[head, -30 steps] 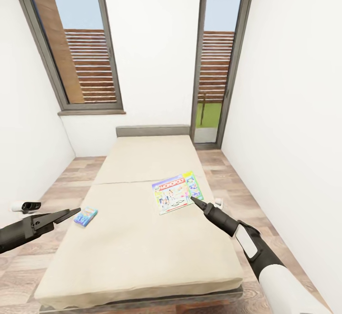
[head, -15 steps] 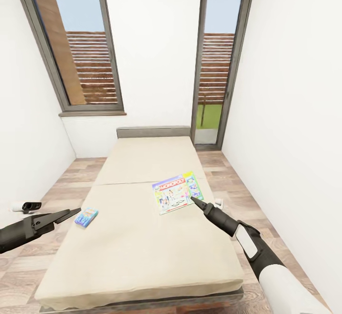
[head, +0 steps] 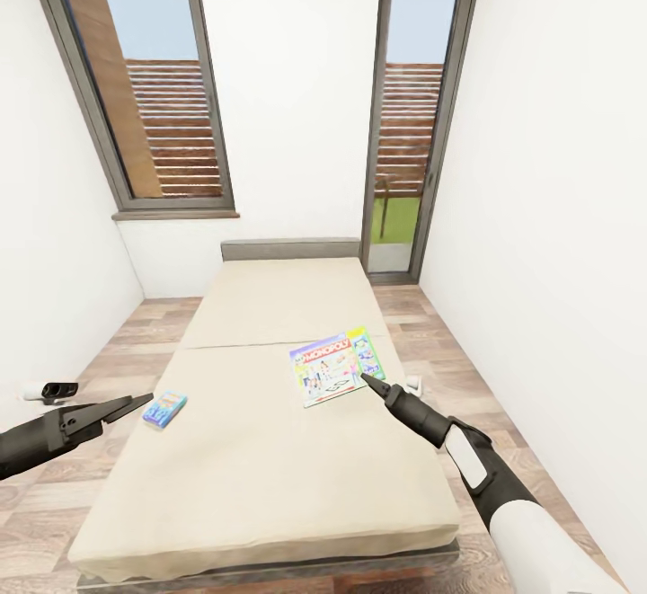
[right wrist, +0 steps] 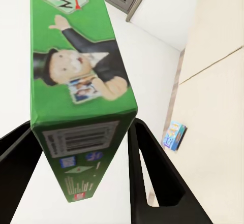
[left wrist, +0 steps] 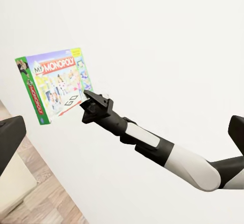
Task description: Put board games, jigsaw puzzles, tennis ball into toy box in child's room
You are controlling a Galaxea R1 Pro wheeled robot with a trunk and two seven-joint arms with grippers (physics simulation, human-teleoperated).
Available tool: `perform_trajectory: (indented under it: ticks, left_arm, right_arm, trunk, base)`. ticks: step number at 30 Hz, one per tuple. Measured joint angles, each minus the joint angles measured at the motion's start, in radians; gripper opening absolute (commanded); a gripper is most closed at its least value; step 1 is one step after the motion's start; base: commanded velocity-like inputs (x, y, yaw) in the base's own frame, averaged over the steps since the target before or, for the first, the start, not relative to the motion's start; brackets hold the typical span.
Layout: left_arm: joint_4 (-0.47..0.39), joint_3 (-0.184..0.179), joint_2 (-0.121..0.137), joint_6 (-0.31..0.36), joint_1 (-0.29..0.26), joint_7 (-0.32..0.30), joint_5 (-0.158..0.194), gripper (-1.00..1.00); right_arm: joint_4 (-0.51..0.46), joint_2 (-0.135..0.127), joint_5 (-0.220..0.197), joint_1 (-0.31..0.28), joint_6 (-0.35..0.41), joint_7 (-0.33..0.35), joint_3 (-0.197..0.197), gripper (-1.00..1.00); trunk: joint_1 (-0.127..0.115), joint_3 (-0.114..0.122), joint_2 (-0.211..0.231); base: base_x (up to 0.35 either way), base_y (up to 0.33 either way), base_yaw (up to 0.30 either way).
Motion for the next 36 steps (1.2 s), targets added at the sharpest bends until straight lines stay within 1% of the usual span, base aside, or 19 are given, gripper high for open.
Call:
perform_trajectory:
  ticks: [6, 13, 16, 29, 36]
  left_arm:
    - [0.000, 0.000, 0.000, 0.000, 0.000, 0.000, 0.000, 1.00]
    - [0.000, 0.000, 0.000, 0.000, 0.000, 0.000, 0.000, 1.00]
    - [0.000, -0.001, 0.000, 0.000, 0.000, 0.000, 0.000, 1.00]
    - [0.000, -0.001, 0.000, 0.000, 0.000, 0.000, 0.000, 1.00]
    - [0.000, -0.002, 0.000, -0.008, 0.000, 0.000, 0.000, 1.00]
  right_arm:
    - [0.000, 0.000, 0.000, 0.000, -0.001, -0.002, 0.000, -1.00]
    - [0.000, 0.005, 0.000, 0.000, -0.001, -0.002, 0.000, -1.00]
    - [0.000, 0.007, 0.002, 0.000, -0.001, -0.002, 0.000, -1.00]
    - [0.001, 0.008, 0.001, 0.000, -0.002, -0.002, -0.001, -1.00]
    - [0.001, 0.008, 0.002, 0.000, -0.007, -0.007, -0.001, -1.00]
  trunk:
    - [0.000, 0.000, 0.000]
    - [0.000, 0.006, 0.000]
    - [0.000, 0.010, 0.000]
    - [0.000, 0.025, 0.000]
    - [0.000, 0.029, 0.000]
  base:
    - [0.000, 0.000, 0.029]
    - [-0.003, 0.000, 0.194]
    - [-0.125, 0.000, 0.218]
    - [-0.027, 0.000, 0.210]
    - [0.000, 0.000, 0.058]
